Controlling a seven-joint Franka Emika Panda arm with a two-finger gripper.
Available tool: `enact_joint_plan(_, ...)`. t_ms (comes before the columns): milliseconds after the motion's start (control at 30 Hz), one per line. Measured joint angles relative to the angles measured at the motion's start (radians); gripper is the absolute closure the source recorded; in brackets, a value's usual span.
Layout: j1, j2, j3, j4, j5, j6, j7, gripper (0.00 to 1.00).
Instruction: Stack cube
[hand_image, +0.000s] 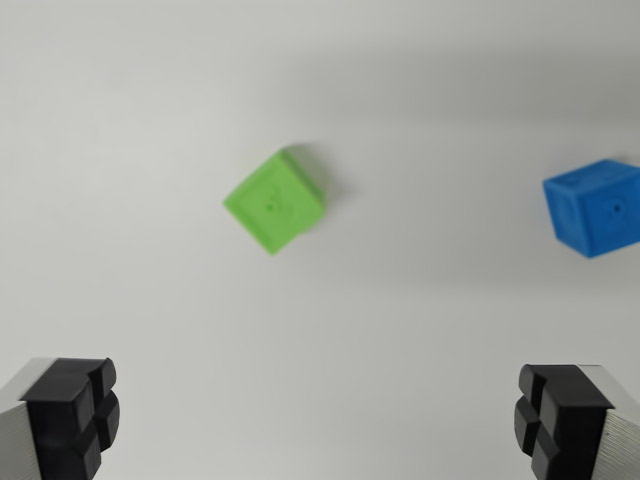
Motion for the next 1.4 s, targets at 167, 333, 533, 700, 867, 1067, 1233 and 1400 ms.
enact_joint_plan(167, 0.000, 0.000, 0.000, 0.000, 0.000, 0.000, 0.000, 0.00)
enact_joint_plan(333, 0.000, 0.000, 0.000, 0.000, 0.000, 0.000, 0.000, 0.00)
enact_joint_plan(533, 0.000, 0.001, 0.000, -0.001, 0.000, 0.000, -0.003, 0.00)
enact_joint_plan(700, 0.000, 0.003, 0.000, -0.008, 0.000, 0.008, -0.012, 0.00)
enact_joint_plan(867, 0.000, 0.007, 0.001, -0.020, 0.000, 0.024, -0.028, 0.00)
enact_joint_plan(1067, 0.000, 0.013, 0.003, -0.037, 0.000, 0.047, -0.054, 0.00)
enact_joint_plan(1233, 0.000, 0.023, 0.006, -0.054, 0.000, 0.074, -0.082, 0.00)
enact_joint_plan(1400, 0.000, 0.032, 0.008, -0.073, 0.000, 0.100, -0.112, 0.00)
